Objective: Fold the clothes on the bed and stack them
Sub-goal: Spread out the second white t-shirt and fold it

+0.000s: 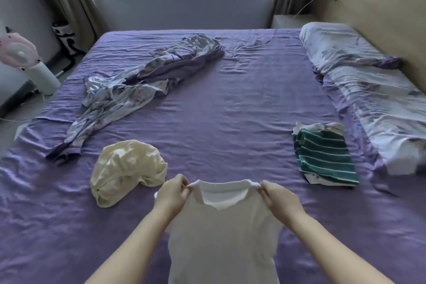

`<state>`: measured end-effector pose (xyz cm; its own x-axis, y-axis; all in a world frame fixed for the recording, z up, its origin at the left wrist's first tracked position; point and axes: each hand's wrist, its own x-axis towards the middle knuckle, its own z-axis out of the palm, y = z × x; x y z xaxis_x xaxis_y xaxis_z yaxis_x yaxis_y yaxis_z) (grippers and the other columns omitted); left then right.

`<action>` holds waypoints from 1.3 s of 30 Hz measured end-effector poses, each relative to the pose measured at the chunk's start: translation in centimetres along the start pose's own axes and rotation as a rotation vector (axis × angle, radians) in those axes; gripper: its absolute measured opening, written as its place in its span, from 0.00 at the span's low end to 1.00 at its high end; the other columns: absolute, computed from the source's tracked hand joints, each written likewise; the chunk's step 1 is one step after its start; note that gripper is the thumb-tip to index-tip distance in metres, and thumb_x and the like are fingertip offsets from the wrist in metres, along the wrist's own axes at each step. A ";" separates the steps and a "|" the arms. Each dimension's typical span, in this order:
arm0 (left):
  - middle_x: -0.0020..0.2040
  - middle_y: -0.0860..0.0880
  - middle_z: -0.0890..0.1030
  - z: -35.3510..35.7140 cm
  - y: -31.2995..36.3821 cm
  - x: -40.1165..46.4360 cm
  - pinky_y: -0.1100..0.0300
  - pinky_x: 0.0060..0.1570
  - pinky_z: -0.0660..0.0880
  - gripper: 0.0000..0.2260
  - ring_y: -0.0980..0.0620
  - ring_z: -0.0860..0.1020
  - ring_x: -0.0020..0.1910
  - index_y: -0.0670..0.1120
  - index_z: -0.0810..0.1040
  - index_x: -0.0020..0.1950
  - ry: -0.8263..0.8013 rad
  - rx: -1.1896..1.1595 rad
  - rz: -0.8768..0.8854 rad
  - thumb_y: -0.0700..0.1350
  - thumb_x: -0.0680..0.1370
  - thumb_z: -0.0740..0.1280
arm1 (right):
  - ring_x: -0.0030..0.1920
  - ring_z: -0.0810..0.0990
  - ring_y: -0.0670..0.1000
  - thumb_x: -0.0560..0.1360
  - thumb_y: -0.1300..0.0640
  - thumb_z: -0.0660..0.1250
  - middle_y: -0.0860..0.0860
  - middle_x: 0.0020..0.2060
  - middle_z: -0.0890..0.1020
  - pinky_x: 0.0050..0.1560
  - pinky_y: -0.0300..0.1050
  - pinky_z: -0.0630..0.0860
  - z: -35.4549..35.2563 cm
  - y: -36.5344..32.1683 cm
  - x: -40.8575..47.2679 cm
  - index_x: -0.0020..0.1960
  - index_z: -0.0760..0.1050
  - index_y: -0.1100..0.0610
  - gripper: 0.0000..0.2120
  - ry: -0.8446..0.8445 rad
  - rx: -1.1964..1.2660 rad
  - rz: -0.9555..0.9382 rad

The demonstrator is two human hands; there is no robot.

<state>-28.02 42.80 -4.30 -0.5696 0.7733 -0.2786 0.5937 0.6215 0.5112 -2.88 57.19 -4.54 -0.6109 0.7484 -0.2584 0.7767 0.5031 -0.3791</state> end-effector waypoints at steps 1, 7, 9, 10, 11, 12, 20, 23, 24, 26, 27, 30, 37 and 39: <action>0.46 0.46 0.81 0.5 -0.2 0.8 0.51 0.48 0.73 0.06 0.44 0.77 0.50 0.46 0.74 0.47 0.018 0.018 -0.031 0.48 0.77 0.65 | 0.49 0.77 0.57 0.80 0.47 0.53 0.51 0.46 0.80 0.39 0.47 0.64 0.6 0.2 1.0 0.41 0.62 0.52 0.12 0.010 0.003 0.011; 0.45 0.44 0.79 2.2 -0.9 6.2 0.51 0.46 0.71 0.08 0.42 0.75 0.49 0.47 0.71 0.46 0.127 0.041 -0.073 0.52 0.78 0.64 | 0.46 0.80 0.59 0.80 0.46 0.50 0.51 0.45 0.82 0.37 0.48 0.67 2.9 0.9 6.4 0.48 0.68 0.52 0.13 0.129 -0.019 0.117; 0.43 0.45 0.78 2.6 -1.2 8.7 0.52 0.44 0.69 0.09 0.43 0.74 0.48 0.48 0.69 0.45 0.151 0.084 -0.036 0.53 0.78 0.63 | 0.46 0.80 0.59 0.81 0.47 0.50 0.50 0.46 0.82 0.39 0.48 0.68 3.3 1.2 8.6 0.50 0.68 0.52 0.12 0.123 -0.064 0.131; 0.43 0.45 0.78 2.8 -1.3 10.0 0.52 0.45 0.69 0.10 0.43 0.74 0.48 0.48 0.70 0.46 0.157 0.112 -0.023 0.54 0.78 0.62 | 0.45 0.80 0.59 0.80 0.48 0.50 0.50 0.46 0.81 0.39 0.48 0.68 3.6 1.4 9.7 0.50 0.68 0.52 0.12 0.123 -0.083 0.140; 0.44 0.44 0.78 3.3 -1.4 11.4 0.51 0.46 0.69 0.11 0.42 0.74 0.48 0.47 0.70 0.47 0.161 0.140 -0.017 0.54 0.78 0.61 | 0.44 0.79 0.59 0.80 0.48 0.50 0.49 0.45 0.81 0.38 0.47 0.67 4.0 1.8 10.7 0.49 0.67 0.52 0.10 0.131 -0.095 0.152; 0.44 0.44 0.78 3.8 -1.4 12.9 0.51 0.46 0.68 0.11 0.42 0.74 0.49 0.46 0.70 0.48 0.174 0.169 -0.012 0.54 0.79 0.61 | 0.43 0.79 0.59 0.80 0.49 0.50 0.49 0.45 0.80 0.37 0.47 0.66 4.5 2.2 11.7 0.49 0.67 0.52 0.09 0.143 -0.107 0.168; 0.47 0.48 0.80 11.7 -3.5 20.9 0.53 0.49 0.63 0.04 0.45 0.73 0.49 0.48 0.68 0.47 0.118 0.352 0.012 0.48 0.79 0.58 | 0.46 0.80 0.58 0.81 0.46 0.49 0.50 0.47 0.80 0.38 0.45 0.66 11.4 5.1 18.9 0.51 0.70 0.54 0.15 0.122 -0.218 0.291; 0.53 0.47 0.78 14.1 -4.8 21.0 0.52 0.55 0.63 0.05 0.44 0.72 0.55 0.48 0.73 0.52 0.157 0.345 -0.020 0.47 0.77 0.61 | 0.47 0.80 0.59 0.80 0.45 0.52 0.51 0.49 0.80 0.40 0.47 0.67 13.2 5.1 19.2 0.53 0.71 0.55 0.15 0.170 -0.196 0.321; 0.56 0.45 0.77 14.7 -5.0 20.5 0.50 0.59 0.63 0.09 0.43 0.72 0.58 0.47 0.75 0.54 0.215 0.326 0.009 0.45 0.76 0.64 | 0.48 0.80 0.59 0.80 0.45 0.54 0.53 0.50 0.80 0.42 0.48 0.69 13.5 5.1 19.0 0.55 0.71 0.55 0.15 0.194 -0.161 0.322; 0.59 0.42 0.77 16.1 -4.9 18.6 0.45 0.65 0.61 0.15 0.40 0.74 0.61 0.44 0.78 0.56 0.332 0.303 0.236 0.40 0.70 0.69 | 0.54 0.78 0.60 0.79 0.46 0.57 0.55 0.56 0.79 0.49 0.52 0.70 13.7 5.2 18.1 0.63 0.69 0.56 0.18 0.196 -0.044 0.336; 0.59 0.42 0.78 16.9 -4.6 17.4 0.43 0.66 0.62 0.16 0.40 0.74 0.61 0.45 0.79 0.56 0.346 0.306 0.418 0.38 0.68 0.69 | 0.57 0.76 0.60 0.79 0.47 0.57 0.56 0.60 0.77 0.53 0.53 0.69 13.6 5.4 17.5 0.67 0.67 0.57 0.21 0.180 0.032 0.353; 0.56 0.47 0.81 19.3 -2.2 13.2 0.45 0.64 0.69 0.14 0.46 0.77 0.59 0.49 0.81 0.52 0.077 0.314 0.880 0.41 0.68 0.64 | 0.65 0.71 0.58 0.79 0.48 0.58 0.55 0.67 0.72 0.62 0.52 0.64 12.9 6.2 15.6 0.72 0.60 0.57 0.25 0.136 0.226 0.411; 0.76 0.48 0.60 22.4 3.1 12.0 0.51 0.71 0.60 0.28 0.47 0.58 0.75 0.47 0.60 0.75 -0.355 0.469 0.676 0.46 0.76 0.61 | 0.57 0.76 0.56 0.73 0.54 0.62 0.52 0.53 0.80 0.55 0.51 0.68 12.5 9.2 11.4 0.64 0.68 0.54 0.20 0.017 0.046 0.423; 0.78 0.46 0.42 23.2 3.8 12.5 0.46 0.73 0.48 0.27 0.45 0.41 0.77 0.46 0.43 0.77 -0.479 0.511 0.568 0.45 0.81 0.52 | 0.55 0.76 0.53 0.72 0.48 0.63 0.48 0.49 0.80 0.53 0.49 0.67 12.8 9.7 10.8 0.60 0.70 0.50 0.18 -0.043 0.007 0.382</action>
<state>-19.77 57.75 -24.71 0.1170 0.8792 -0.4618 0.9588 0.0211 0.2832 -3.84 64.62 -22.35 -0.2837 0.8626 -0.4188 0.9486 0.1887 -0.2540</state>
